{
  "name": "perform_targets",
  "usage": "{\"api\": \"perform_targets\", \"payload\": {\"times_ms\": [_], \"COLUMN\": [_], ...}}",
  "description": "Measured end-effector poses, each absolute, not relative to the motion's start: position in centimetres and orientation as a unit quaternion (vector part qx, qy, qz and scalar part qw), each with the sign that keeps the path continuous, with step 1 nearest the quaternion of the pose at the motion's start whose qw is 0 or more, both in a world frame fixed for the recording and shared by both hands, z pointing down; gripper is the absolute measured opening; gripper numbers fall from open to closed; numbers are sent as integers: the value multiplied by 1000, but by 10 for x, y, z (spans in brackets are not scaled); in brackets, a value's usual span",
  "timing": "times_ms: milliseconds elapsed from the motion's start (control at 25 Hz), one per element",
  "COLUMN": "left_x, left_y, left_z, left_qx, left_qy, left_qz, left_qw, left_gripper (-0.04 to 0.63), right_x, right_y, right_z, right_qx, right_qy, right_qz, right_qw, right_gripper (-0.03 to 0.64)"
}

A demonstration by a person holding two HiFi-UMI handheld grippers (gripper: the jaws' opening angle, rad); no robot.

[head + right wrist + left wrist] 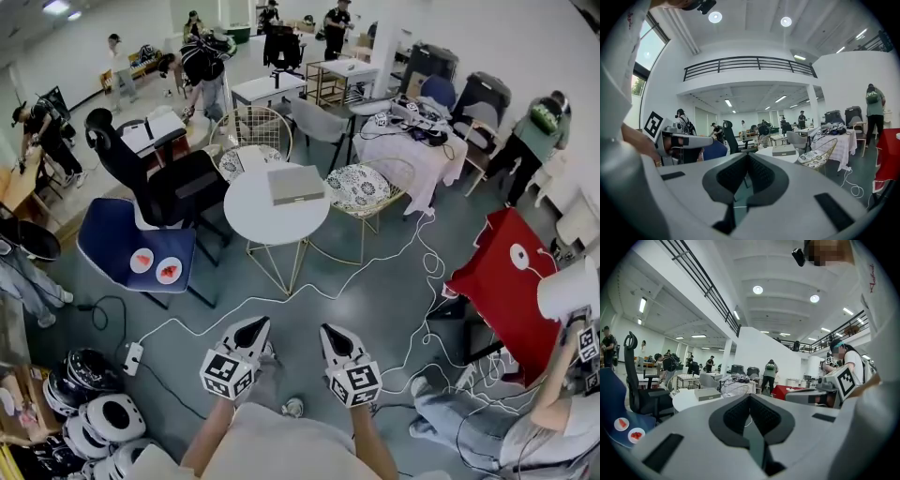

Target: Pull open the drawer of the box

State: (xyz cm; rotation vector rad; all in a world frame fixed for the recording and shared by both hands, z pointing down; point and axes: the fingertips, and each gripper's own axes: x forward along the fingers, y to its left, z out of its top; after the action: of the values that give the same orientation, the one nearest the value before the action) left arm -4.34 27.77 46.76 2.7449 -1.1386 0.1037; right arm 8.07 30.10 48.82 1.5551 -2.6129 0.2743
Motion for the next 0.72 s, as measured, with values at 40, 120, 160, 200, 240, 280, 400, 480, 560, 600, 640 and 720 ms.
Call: {"api": "perform_targets", "payload": {"times_ms": [40,120,160,200,240,280,400,480,560,600,640,720], "left_x": [-43,-43,-44,-44,-45,-46,-47,-47,-46,-45,-44,-42], "left_y": [274,266,262,257,252,246,226,208,189,178,165,137], "left_z": [469,471,472,473,474,475,479,482,486,490,493,498], "left_qx": [920,920,920,920,920,920,919,919,920,921,922,923], "left_qy": [-381,-381,-381,-381,-380,-380,-380,-379,-376,-374,-372,-367], "left_qz": [35,35,36,36,36,36,35,34,33,33,33,34], "left_qw": [85,88,89,90,91,92,96,98,101,102,104,107], "left_gripper": [12,12,12,12,12,12,12,12,12,12,12,12], "right_x": [80,78,78,77,76,74,72,72,71,71,71,71], "right_y": [297,289,284,280,274,268,248,231,212,202,189,162], "right_z": [489,490,491,492,493,493,497,500,505,508,511,516], "right_qx": [508,505,504,502,501,500,499,499,500,501,501,502], "right_qy": [-856,-857,-858,-859,-859,-860,-860,-860,-859,-858,-858,-857], "right_qz": [89,88,89,89,90,90,90,90,93,95,95,96], "right_qw": [46,49,50,50,50,51,55,58,60,61,63,67], "right_gripper": [15,15,15,15,15,15,15,15,15,15,15,15]}}
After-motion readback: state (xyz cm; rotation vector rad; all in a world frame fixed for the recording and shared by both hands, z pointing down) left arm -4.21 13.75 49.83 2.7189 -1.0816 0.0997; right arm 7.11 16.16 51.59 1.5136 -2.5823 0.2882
